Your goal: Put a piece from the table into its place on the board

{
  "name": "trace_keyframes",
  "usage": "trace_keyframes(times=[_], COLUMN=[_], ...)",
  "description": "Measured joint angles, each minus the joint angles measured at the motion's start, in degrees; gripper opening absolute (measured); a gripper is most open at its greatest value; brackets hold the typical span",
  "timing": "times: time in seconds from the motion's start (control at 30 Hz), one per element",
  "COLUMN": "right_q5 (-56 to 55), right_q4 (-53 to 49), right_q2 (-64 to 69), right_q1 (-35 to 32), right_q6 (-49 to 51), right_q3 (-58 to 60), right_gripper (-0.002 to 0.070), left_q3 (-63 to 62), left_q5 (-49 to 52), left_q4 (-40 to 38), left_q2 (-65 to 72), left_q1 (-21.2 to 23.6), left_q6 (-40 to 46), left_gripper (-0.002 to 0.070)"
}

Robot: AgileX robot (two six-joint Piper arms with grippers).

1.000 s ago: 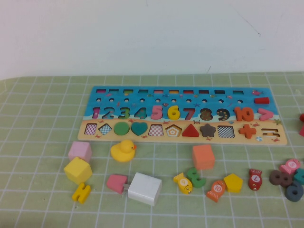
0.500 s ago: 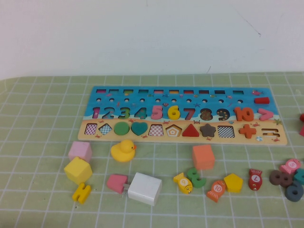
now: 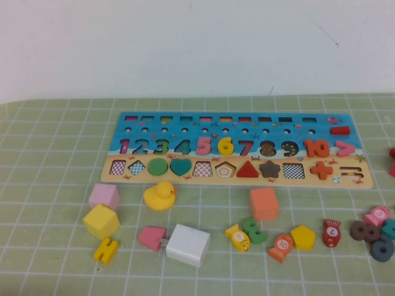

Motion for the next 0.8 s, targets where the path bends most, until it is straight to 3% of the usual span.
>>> trace_keyframes(times=[0.8], right_q5=[0.00], right_q4=[0.00], right_q2=[0.00], right_q1=[0.00], right_q6=[0.00], right_q3=[0.00], right_gripper=[-0.0003], left_q3=[0.00], left_q5=[0.00], left_q4=[-0.10], left_q2=[0.00], left_q1=[0.59], left_q6=[-0.19], left_gripper=[-0.0002])
